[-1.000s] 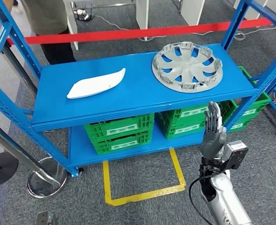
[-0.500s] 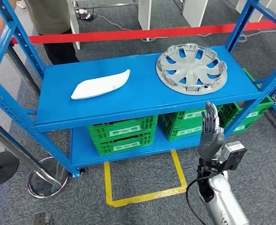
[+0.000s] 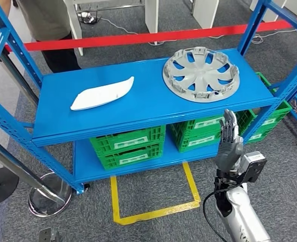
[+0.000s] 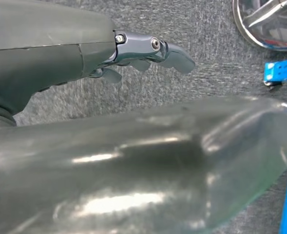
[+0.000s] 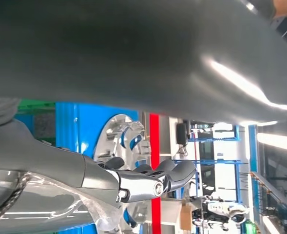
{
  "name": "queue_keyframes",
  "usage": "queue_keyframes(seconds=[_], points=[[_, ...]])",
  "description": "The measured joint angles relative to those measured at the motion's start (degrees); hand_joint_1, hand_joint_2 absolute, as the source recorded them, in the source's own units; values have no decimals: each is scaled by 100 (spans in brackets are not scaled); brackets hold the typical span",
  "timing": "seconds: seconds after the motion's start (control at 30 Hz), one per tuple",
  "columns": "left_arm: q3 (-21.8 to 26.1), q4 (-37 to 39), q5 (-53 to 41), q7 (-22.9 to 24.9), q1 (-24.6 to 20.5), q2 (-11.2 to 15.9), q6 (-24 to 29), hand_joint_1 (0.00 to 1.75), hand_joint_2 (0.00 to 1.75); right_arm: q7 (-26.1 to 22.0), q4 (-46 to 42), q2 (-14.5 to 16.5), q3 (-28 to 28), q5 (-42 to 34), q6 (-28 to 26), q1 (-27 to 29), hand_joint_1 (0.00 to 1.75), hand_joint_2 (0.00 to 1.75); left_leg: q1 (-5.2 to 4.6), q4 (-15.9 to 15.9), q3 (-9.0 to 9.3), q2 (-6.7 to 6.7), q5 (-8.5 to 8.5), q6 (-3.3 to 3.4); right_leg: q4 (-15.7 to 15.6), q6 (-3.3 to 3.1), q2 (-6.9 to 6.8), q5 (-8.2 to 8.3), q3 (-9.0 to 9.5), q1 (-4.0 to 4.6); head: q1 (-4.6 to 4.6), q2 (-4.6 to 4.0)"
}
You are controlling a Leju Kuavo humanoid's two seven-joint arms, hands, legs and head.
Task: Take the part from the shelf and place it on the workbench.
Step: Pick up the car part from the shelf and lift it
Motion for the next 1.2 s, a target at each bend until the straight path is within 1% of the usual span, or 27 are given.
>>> queue_keyframes(seconds=[0.07,0.13,0.17,0.23,0.27,0.3,0.33,0.37,0.4,0.43,0.47,0.5,0.6,0.63,0.67,0.7,0.77,0.8,0.83,0.87,0.93,0.97,1.0,1.07,1.13,1.17,1.2], points=[[0,-1,0,0,1,-3,1,0,0,2,-1,0,1,1,0,-1,0,0,-9,-65,11,-3,-33,41,-9,61,4,10,-21,2,4,0],[0,-1,1,0,3,-8,2,0,0,0,-3,2,3,1,-1,-5,0,0,9,-111,34,2,-15,103,81,122,-1,-76,-79,-7,8,-1],[0,-1,1,0,-4,-8,2,0,0,0,-4,3,3,2,-1,-11,0,0,22,-136,48,6,-6,139,282,148,-5,-195,-178,-10,13,-1],[0,-1,1,0,-13,-4,2,0,0,-1,-2,4,4,2,1,-7,0,0,25,-142,54,9,-8,182,1016,185,-12,-533,-544,-15,20,-1],[0,-1,1,0,-10,-4,2,0,0,-1,1,4,4,0,1,2,0,0,23,-140,54,9,-12,191,1399,198,-12,-665,-741,-17,20,0],[0,-1,1,0,-5,-5,2,0,0,-1,3,4,3,-2,0,12,0,0,21,-138,57,9,-15,194,1632,206,-12,-702,-874,-16,19,-1],[0,-1,1,0,-2,-6,2,0,0,-1,5,4,3,-4,-1,16,0,0,21,-136,64,8,-19,195,1630,208,-14,-617,-897,-16,21,-1],[0,-1,1,0,-1,-8,2,0,0,-1,7,4,2,-4,-2,16,0,0,22,-135,76,7,-28,190,1407,202,-17,-435,-810,-17,21,-1],[0,-1,1,0,-2,-10,5,0,0,-1,7,4,1,-5,7,9,0,0,23,-133,92,4,-42,176,1014,193,-26,-203,-633,-19,22,-1],[0,-1,2,2,-3,-8,13,0,0,0,9,5,3,-5,28,-5,0,0,10,-124,100,0,-61,153,613,182,-35,-36,-430,-16,22,0],[0,-1,4,9,-5,-2,21,0,0,0,13,9,8,-2,58,-24,0,0,-3,-109,100,-1,-79,126,301,160,-39,58,-269,-14,21,0],[0,-1,8,19,-8,11,30,0,0,1,21,15,16,4,88,-41,0,0,-17,-98,94,-1,-87,99,118,138,-41,85,-171,-10,18,0],[0,1,21,61,-16,65,36,0,0,4,63,44,44,29,120,-71,0,0,-21,-80,88,3,-109,28,43,45,-33,54,-127,-8,19,0],[0,1,26,68,-17,79,35,0,0,4,73,54,48,33,120,-81,0,0,-16,-16,68,4,-162,-3,36,9,-35,52,-113,-16,16,0],[0,1,31,69,-19,90,35,0,0,4,81,60,50,36,121,-95,0,0,-10,143,4,4,-264,-33,26,-27,-39,52,-96,-27,10,0],[0,1,34,70,-19,101,36,0,0,4,88,69,54,37,122,-107,0,0,-2,424,-121,5,-415,-62,21,-57,-43,45,-79,-33,4,0],[0,1,36,70,-13,109,37,0,0,4,112,85,58,37,123,-119,0,0,9,1162,-476,6,-714,-94,23,-100,-44,19,-51,-26,-2,-1],[0,1,37,70,-8,113,37,0,0,4,128,92,62,36,124,-118,0,0,11,1425,-618,6,-762,-99,24,-111,-41,4,-32,-23,-1,-1],[0,1,41,70,-4,115,37,0,0,4,144,96,64,36,126,-118,0,0,12,1491,-677,6,-693,-94,25,-114,-36,-14,-10,-20,-2,-2],[0,1,45,70,-2,118,37,0,0,4,158,99,66,36,128,-118,0,0,11,1364,-648,6,-528,-81,26,-112,-28,-33,18,-17,-2,-1],[0,1,51,70,-3,129,37,0,0,4,176,107,68,36,133,-119,0,0,0,695,-388,3,-72,-19,26,-89,-18,-86,83,-7,0,-2],[0,1,52,69,-5,136,37,0,0,4,181,111,68,36,134,-124,0,0,-11,389,-262,3,67,15,30,-69,-13,-111,103,3,4,-2],[0,1,52,69,-7,140,38,0,0,4,188,114,68,37,136,-128,0,0,-24,161,-169,3,119,48,35,-44,-12,-129,104,11,4,-2],[0,1,54,68,-11,145,41,0,0,5,200,117,70,39,142,-133,0,0,-40,20,-127,2,59,86,29,12,-16,-141,85,20,6,-1],[0,1,55,68,-8,140,42,0,0,4,204,118,75,43,152,-136,0,0,-10,-61,-85,1,39,119,60,76,-27,-193,43,13,16,0],[0,1,56,68,-9,139,40,0,0,2,204,119,79,45,158,-144,0,0,6,-98,-54,2,38,139,192,108,-28,-274,-23,10,25,0],[0,1,56,68,-14,139,38,0,0,1,206,120,82,47,165,-150,0,0,22,-126,-22,4,34,161,456,138,-29,-401,-162,2,35,0]])
